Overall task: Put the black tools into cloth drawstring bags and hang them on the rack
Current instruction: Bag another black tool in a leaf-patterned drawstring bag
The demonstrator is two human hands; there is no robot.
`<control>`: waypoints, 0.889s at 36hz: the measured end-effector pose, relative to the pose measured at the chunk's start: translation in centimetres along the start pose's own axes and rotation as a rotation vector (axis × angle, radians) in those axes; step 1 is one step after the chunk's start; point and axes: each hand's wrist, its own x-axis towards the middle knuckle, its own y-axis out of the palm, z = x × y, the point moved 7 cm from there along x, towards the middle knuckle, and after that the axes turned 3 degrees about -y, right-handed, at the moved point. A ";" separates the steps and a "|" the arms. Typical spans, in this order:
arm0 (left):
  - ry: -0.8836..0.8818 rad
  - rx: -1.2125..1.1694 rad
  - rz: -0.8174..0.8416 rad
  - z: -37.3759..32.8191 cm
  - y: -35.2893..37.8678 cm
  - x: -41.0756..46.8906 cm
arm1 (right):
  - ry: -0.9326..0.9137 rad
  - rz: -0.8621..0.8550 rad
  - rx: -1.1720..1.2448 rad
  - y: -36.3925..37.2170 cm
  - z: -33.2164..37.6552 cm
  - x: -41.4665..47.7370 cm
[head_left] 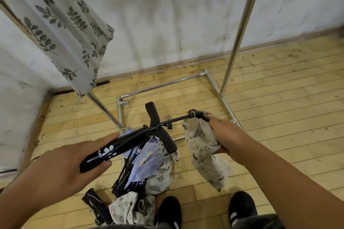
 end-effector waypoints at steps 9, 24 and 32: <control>0.031 0.102 0.033 -0.2 0.7 0.4 | -0.060 0.135 -0.063 1.1 1.1 -0.7; 0.409 0.300 0.097 -9.2 1.3 7.2 | -0.164 0.035 -0.240 0.0 2.3 -2.3; 0.504 0.412 0.143 -12.7 2.6 8.3 | -0.265 0.147 -0.301 1.2 2.3 -2.1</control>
